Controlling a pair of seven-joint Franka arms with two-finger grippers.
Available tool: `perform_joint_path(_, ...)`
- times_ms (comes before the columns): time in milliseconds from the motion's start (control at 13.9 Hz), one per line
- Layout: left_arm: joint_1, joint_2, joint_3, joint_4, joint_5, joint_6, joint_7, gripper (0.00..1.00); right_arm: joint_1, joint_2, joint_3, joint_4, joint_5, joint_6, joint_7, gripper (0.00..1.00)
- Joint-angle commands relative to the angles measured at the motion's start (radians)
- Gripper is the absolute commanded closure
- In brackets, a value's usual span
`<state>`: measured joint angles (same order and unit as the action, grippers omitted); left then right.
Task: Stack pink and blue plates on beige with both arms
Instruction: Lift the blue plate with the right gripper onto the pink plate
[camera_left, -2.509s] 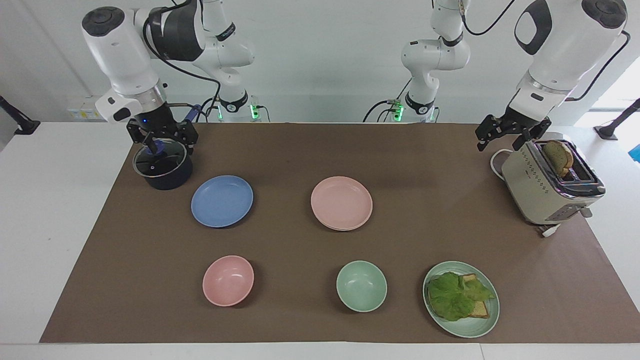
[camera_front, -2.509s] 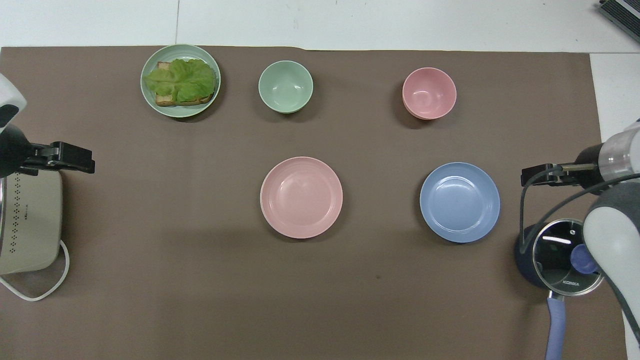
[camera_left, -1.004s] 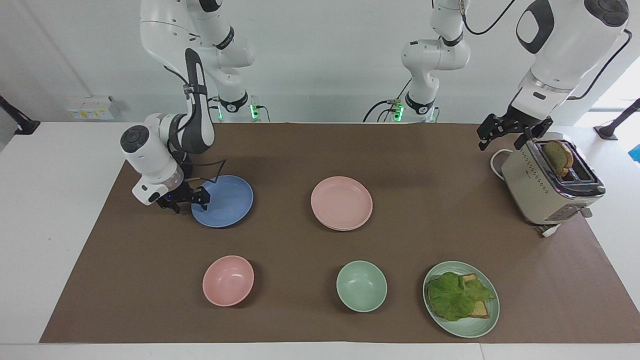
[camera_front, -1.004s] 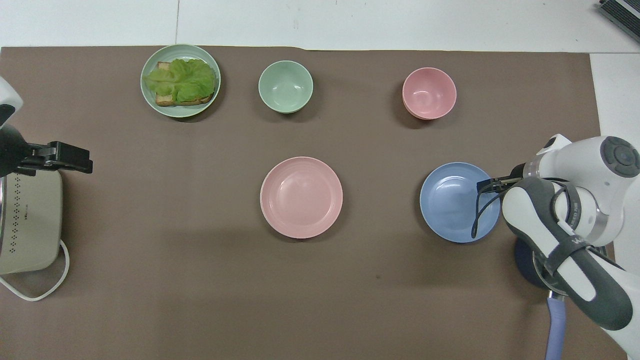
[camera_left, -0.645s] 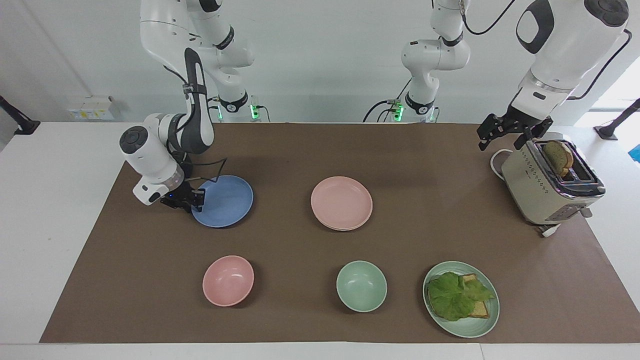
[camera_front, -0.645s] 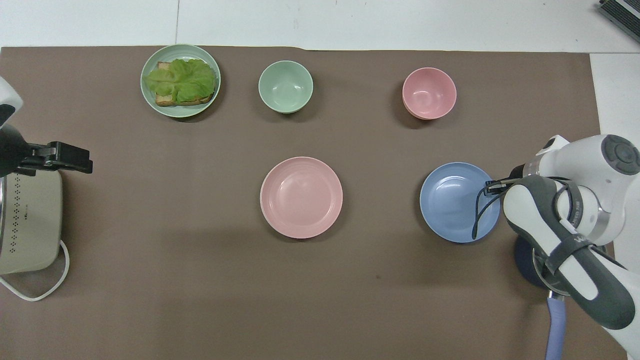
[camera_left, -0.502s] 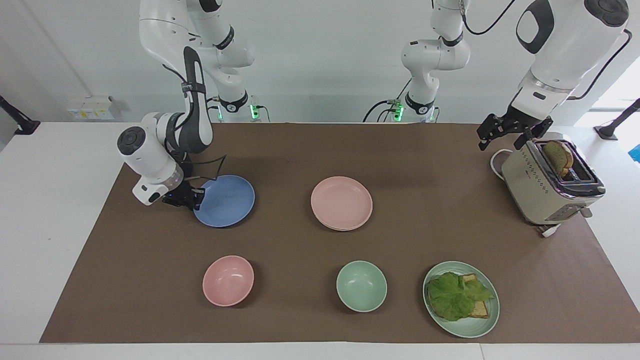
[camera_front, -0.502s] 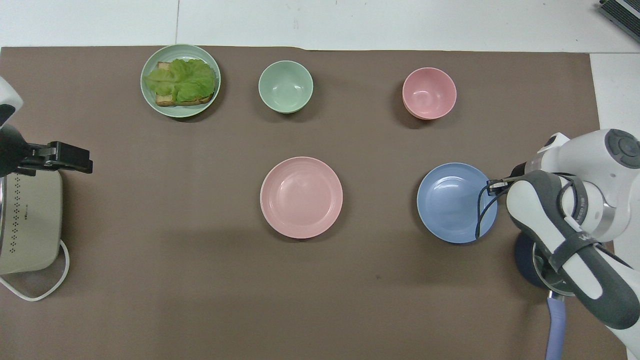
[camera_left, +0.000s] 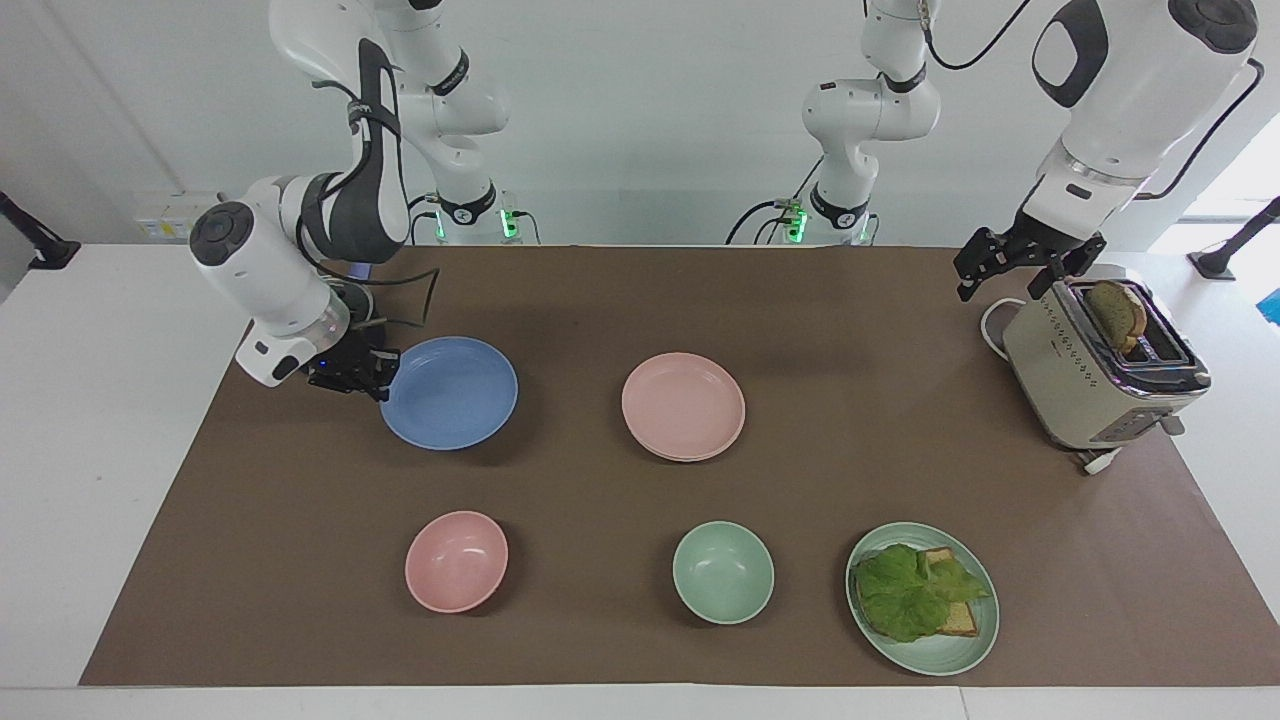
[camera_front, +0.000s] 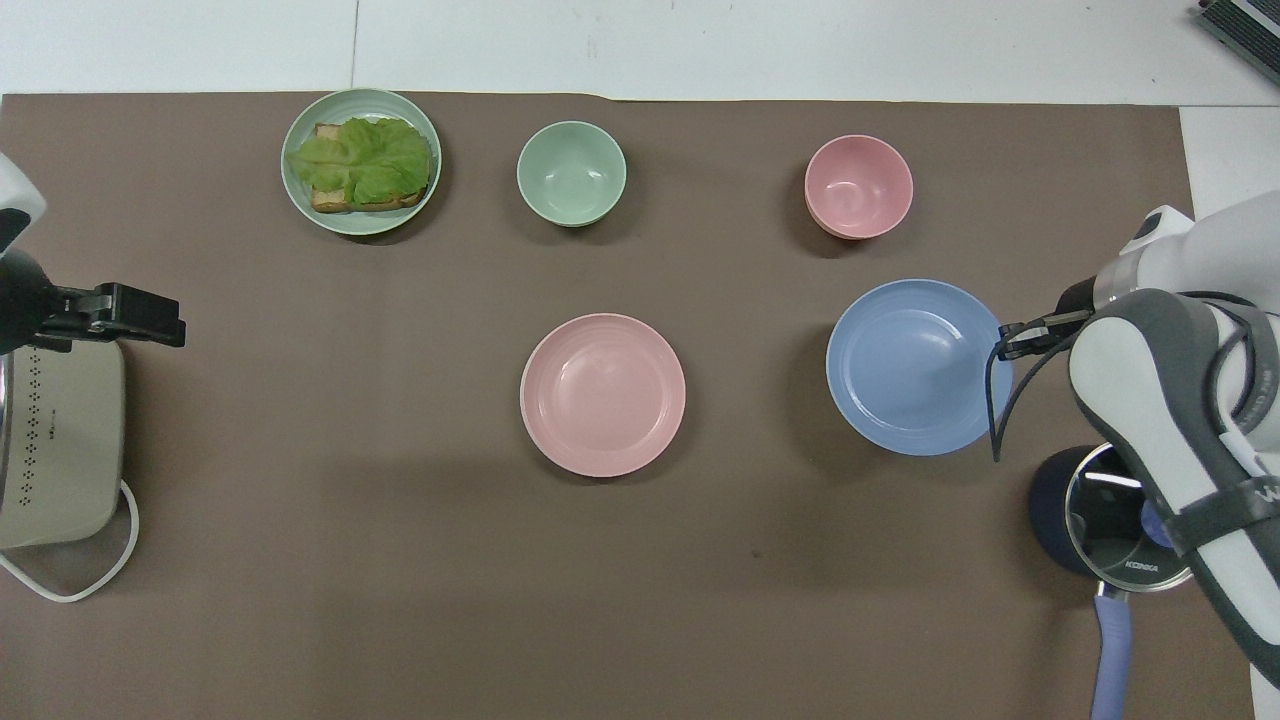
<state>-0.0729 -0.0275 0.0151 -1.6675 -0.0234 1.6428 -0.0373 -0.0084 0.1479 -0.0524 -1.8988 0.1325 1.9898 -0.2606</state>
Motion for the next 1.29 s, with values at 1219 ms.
perform_joint_path(1219, 0.007, -0.009, -0.004, 0.002, 0.017, -0.014, 0.004, 0.0, 0.481, 0.11, 0.003, 0.07, -0.04, 0.121, 0.597, 1.0)
